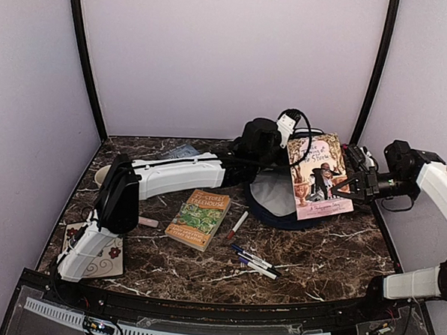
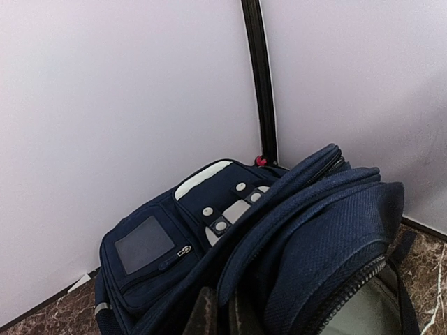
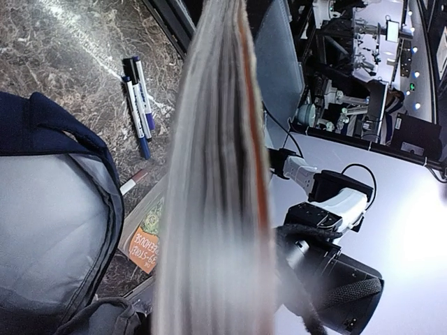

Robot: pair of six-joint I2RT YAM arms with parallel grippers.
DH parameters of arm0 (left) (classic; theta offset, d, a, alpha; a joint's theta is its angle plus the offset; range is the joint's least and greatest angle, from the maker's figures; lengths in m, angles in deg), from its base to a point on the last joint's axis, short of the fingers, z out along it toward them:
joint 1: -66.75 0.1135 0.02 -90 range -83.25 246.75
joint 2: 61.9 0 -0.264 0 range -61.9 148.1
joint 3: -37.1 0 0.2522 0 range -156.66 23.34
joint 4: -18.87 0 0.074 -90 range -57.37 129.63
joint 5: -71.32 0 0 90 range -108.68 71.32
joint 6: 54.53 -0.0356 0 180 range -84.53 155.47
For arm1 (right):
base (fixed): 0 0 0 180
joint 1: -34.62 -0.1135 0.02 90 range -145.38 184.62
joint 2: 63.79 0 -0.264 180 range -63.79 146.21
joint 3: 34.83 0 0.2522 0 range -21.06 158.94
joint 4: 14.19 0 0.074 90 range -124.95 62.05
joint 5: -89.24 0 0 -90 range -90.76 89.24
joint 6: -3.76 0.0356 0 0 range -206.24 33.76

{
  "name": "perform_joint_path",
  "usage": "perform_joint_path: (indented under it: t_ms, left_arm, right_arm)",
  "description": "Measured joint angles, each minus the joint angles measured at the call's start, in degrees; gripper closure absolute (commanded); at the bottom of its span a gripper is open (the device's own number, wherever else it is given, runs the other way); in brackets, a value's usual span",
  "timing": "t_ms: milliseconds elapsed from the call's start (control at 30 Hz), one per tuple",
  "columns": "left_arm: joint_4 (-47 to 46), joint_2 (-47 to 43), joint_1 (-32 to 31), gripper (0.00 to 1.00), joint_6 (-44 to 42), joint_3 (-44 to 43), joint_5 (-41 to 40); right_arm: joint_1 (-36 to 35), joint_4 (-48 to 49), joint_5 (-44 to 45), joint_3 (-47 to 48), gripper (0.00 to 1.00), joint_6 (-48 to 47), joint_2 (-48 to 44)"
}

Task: Pack the student bag
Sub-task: Place the book in the largest pocket of the bag.

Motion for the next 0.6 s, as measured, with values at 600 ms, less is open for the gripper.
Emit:
perform_joint_path:
  t_ms: [600]
  left_arm:
    - [-6.0, 0.1, 0.6, 1.0, 0.1, 2.5, -1.4]
  right_arm:
    - [-2.9, -9.6, 3.6, -1.7, 1.0, -0.4, -4.0]
